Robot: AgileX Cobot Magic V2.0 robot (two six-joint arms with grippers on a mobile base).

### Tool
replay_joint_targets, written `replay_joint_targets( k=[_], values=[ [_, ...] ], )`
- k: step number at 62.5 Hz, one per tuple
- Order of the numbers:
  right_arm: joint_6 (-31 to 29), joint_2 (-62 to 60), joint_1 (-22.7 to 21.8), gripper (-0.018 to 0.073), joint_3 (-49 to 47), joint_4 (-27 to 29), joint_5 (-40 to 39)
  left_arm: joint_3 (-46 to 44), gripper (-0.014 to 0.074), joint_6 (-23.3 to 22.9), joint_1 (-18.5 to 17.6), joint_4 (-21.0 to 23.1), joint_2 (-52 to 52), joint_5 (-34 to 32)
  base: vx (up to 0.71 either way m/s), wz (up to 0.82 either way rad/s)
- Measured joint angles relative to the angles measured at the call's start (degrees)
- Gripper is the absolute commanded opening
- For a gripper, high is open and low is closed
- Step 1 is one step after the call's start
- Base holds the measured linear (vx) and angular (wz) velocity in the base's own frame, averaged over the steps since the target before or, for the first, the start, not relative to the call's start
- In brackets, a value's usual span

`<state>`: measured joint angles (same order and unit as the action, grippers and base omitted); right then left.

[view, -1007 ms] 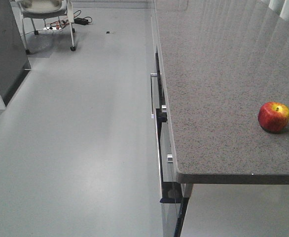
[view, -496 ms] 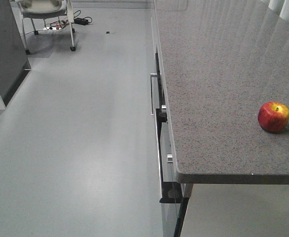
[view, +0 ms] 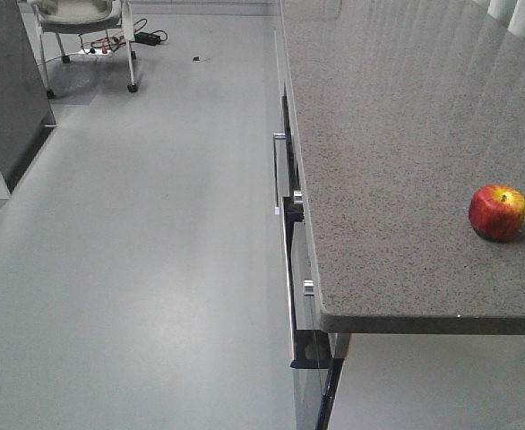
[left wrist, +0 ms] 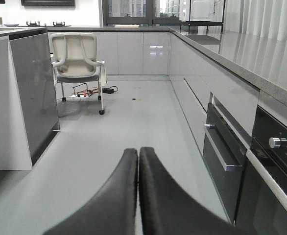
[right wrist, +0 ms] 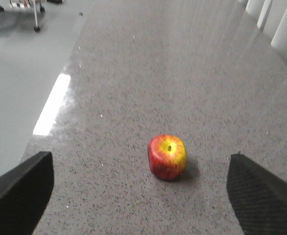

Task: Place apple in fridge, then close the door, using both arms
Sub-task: 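Lower the open right gripper down over the apple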

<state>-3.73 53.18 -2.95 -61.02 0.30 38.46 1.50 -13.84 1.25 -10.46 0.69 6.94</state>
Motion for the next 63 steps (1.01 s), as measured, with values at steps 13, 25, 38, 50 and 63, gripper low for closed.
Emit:
replay_joint_targets(
  k=[13, 25, 38, 50, 63],
  values=[
    [3.0, 12.1, 0.0, 0.0654, -11.0, -5.1, 8.1, 0.0, -0.0006, 0.0, 0.0, 0.0, 0.0, 0.0, 0.0, 0.0],
    [3.7, 24.2, 0.0, 0.0646, -22.9, -6.5, 14.5, 0.0, -0.0006, 0.0, 0.0, 0.0, 0.0, 0.0, 0.0, 0.0],
    [3.7, 37.2, 0.0, 0.0641, -33.0, -6.7, 19.0, 0.0, -0.0006, 0.0, 0.0, 0.0, 0.0, 0.0, 0.0, 0.0],
    [3.7, 46.8, -1.7, 0.0634, -37.0, -6.1, 20.9, 0.0, -0.0006, 0.0, 0.0, 0.0, 0.0, 0.0, 0.0, 0.0],
    [0.4, 52.5, -7.1, 0.0627, -37.3, -1.0, 22.0, 0.0, -0.0006, 0.0, 0.0, 0.0, 0.0, 0.0, 0.0, 0.0]
  ],
)
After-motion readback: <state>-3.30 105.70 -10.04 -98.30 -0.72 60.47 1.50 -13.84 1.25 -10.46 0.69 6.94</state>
